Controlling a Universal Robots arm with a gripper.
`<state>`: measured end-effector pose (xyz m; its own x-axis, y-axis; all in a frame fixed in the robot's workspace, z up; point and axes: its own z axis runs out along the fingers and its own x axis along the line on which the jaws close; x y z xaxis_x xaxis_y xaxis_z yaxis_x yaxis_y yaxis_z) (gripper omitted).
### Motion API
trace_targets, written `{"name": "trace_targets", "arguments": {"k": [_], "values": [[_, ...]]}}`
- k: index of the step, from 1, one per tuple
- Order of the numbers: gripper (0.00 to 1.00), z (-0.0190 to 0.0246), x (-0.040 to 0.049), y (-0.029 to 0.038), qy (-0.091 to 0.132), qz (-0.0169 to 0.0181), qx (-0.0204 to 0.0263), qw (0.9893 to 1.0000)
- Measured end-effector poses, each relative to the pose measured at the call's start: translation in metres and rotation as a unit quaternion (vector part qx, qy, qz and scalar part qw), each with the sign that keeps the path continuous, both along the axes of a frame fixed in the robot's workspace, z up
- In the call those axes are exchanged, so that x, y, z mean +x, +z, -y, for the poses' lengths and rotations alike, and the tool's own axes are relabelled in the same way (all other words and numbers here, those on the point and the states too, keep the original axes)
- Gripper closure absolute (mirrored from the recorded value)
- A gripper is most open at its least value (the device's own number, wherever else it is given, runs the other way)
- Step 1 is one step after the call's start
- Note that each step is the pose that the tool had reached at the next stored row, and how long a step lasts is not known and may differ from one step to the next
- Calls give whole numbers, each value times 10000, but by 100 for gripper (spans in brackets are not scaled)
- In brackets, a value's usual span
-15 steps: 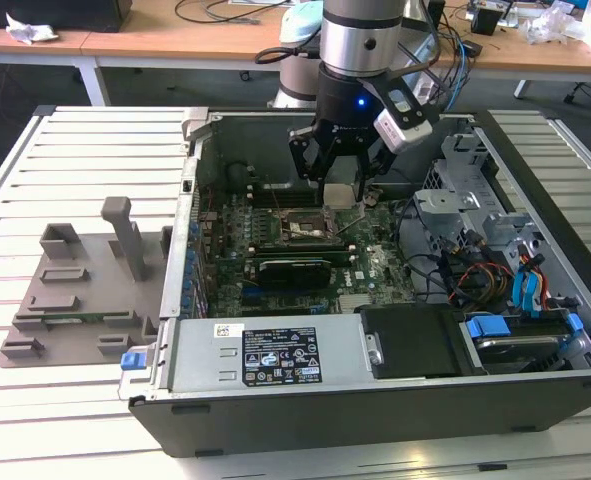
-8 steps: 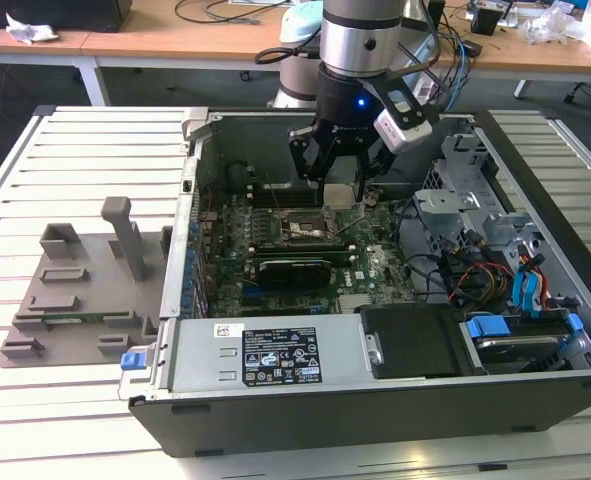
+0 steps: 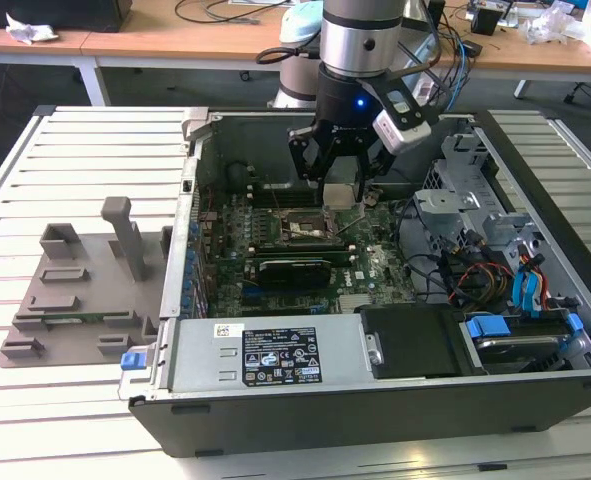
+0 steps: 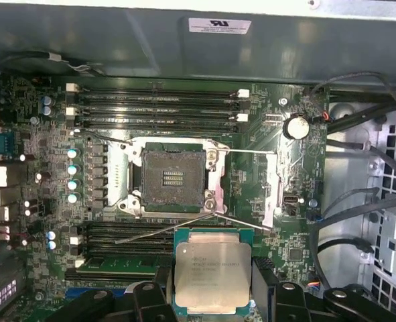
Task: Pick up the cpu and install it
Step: 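Place the cpu into insertion slot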
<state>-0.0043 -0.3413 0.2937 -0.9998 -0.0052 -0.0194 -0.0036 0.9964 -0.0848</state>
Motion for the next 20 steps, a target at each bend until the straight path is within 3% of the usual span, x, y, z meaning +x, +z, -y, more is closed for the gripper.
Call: {"name": "trace_targets", "arguments": {"k": [4, 6, 9, 12, 16, 20], "values": [[45, 0, 0, -1, -458, 0, 0, 9989], [45, 0, 0, -2, -574, 0, -1, 9983], [45, 0, 0, -3, -917, 0, -1, 9958], [45, 0, 0, -3, -1064, 0, -1, 9943], [45, 0, 0, -3, -1371, 0, -1, 9906], [45, 0, 0, -3, -1534, 0, -1, 9882]]}}
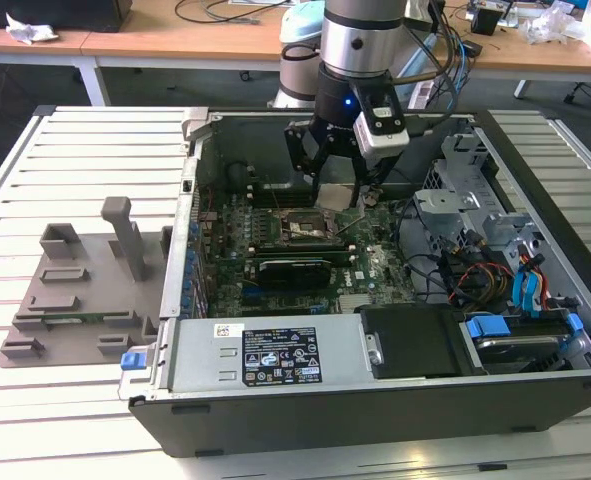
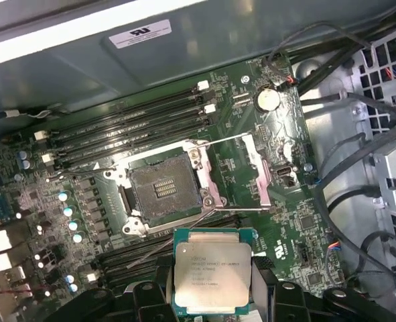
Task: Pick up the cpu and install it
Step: 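Place the cpu into insertion slot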
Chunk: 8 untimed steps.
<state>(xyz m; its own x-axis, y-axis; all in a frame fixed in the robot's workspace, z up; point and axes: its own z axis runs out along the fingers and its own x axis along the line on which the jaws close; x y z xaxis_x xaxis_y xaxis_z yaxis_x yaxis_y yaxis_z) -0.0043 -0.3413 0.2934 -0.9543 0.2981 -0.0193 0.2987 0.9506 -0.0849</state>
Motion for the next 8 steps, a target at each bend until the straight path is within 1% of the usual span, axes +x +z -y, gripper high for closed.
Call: {"name": "trace_targets", "arguments": {"k": [3, 6, 8], "values": [[45, 0, 0, 0, -128, 0, 0, 9999], [45, 0, 0, 0, -347, 0, 0, 9994], [45, 0, 0, 0, -410, 0, 0, 9992]]}}
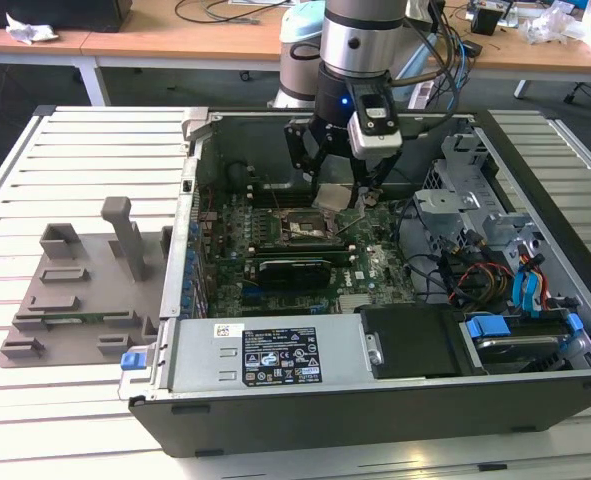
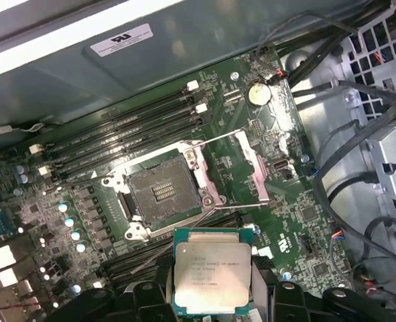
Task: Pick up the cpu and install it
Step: 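Place the cpu into insertion slot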
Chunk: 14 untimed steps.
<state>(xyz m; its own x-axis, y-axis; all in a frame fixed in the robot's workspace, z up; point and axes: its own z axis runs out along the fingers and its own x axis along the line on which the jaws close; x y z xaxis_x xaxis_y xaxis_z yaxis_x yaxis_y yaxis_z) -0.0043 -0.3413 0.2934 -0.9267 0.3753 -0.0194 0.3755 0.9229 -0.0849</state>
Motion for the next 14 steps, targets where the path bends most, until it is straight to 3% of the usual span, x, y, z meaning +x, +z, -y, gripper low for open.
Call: {"name": "trace_targets", "arguments": {"k": [5, 14], "values": [[45, 0, 0, 0, -270, 0, 0, 9996], [45, 0, 0, -1, -716, 0, 0, 9974]]}}
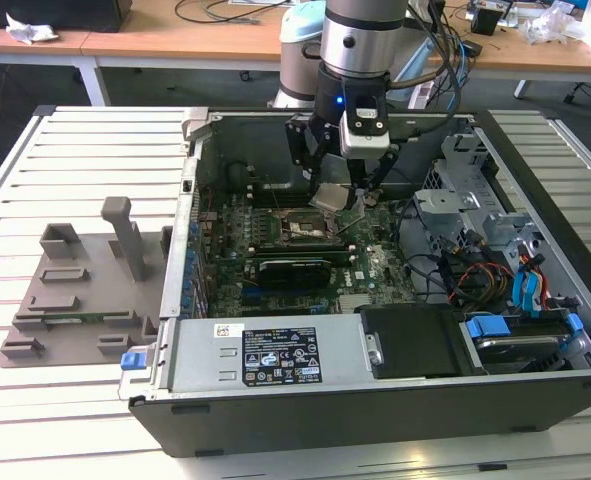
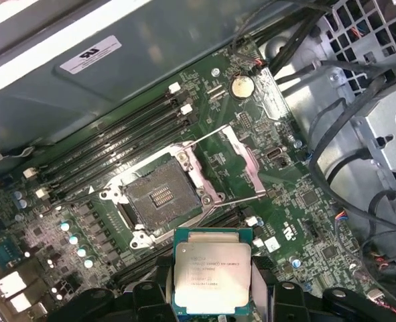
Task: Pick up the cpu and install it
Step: 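Place the cpu into insertion slot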
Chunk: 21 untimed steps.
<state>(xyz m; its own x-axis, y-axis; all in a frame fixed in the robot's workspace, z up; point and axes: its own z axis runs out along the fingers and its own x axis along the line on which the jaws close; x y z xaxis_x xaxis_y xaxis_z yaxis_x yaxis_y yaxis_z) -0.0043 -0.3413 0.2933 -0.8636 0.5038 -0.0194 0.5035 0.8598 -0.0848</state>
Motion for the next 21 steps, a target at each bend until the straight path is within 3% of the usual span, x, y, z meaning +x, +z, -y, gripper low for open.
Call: {"name": "trace_targets", "arguments": {"k": [7, 12, 17, 21], "values": [[45, 0, 0, 0, -397, 0, 0, 9992], [45, 0, 0, 0, -739, 0, 0, 9973], [45, 0, 0, 0, -893, 0, 0, 9960], [45, 0, 0, 0, -1113, 0, 0, 9938]]}}
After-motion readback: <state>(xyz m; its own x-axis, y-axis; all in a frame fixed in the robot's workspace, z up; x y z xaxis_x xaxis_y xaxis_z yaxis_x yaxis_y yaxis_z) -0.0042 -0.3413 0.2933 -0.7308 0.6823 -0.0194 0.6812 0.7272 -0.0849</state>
